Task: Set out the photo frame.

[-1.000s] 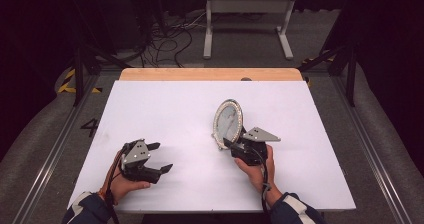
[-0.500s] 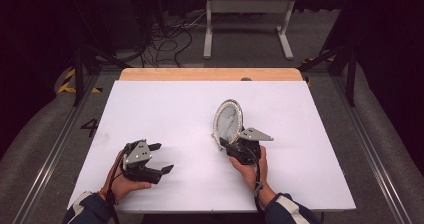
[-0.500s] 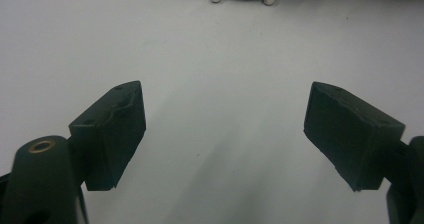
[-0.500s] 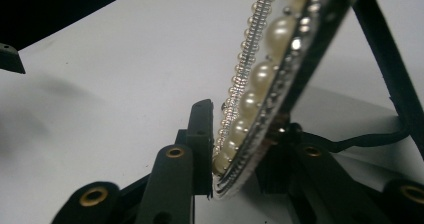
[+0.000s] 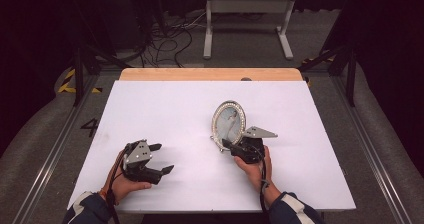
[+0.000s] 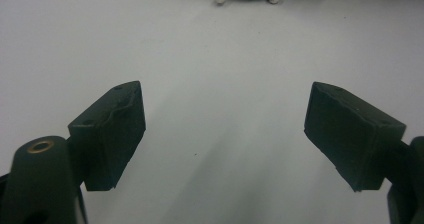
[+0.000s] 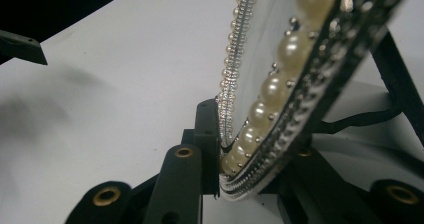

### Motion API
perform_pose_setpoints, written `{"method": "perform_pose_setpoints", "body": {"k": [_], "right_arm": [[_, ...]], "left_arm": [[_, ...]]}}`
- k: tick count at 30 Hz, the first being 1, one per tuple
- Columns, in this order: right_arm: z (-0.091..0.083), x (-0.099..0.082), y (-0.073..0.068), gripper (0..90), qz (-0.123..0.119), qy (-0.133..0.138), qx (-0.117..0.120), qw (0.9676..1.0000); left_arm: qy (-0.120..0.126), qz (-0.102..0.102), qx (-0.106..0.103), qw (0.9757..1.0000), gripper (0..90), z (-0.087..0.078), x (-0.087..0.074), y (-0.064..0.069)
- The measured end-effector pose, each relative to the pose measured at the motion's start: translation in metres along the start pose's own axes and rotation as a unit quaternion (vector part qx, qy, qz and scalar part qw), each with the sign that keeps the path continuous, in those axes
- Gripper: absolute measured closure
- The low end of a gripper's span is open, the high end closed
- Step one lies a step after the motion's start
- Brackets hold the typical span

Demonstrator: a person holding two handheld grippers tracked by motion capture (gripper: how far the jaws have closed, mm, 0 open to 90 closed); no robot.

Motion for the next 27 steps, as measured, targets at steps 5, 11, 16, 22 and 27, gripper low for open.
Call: {"method": "perform_pose_setpoints", "body": {"k": [5, 11, 16, 22, 27], "right_arm": [[-0.004, -0.001, 0.000, 78.8, -0.004, -0.018, 0.013, 0.9997], [-0.009, -0.002, -0.002, 79.4, -0.014, -0.041, 0.033, 0.9985], [-0.011, -0.003, -0.001, 79.5, -0.020, -0.051, 0.040, 0.9977], [-0.012, -0.003, -0.001, 79.3, -0.025, -0.058, 0.044, 0.9970], [-0.013, -0.003, -0.001, 78.1, -0.035, -0.059, 0.039, 0.9969]], "left_arm": [[0.001, 0.001, 0.000, 1.0000, 17.4, -0.001, 0.001, 0.000], [0.002, 0.001, -0.001, 1.0000, 17.4, -0.001, 0.001, 0.001], [0.002, 0.001, -0.002, 1.0000, 17.3, -0.001, 0.001, 0.001], [0.003, 0.002, -0.002, 1.0000, 17.3, -0.001, 0.002, 0.001], [0.003, 0.003, -0.004, 1.0000, 17.3, 0.001, 0.003, 0.001]]}}
Point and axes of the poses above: each handheld gripper's, and its own axes: z roughly forward along the jaws, x roughly out of its top, y roughly to its right, the point moved 7 cm from there along z, roughly forward along the jaws, and after that the axes turned 10 degrees about z, right-handed, at the moved point
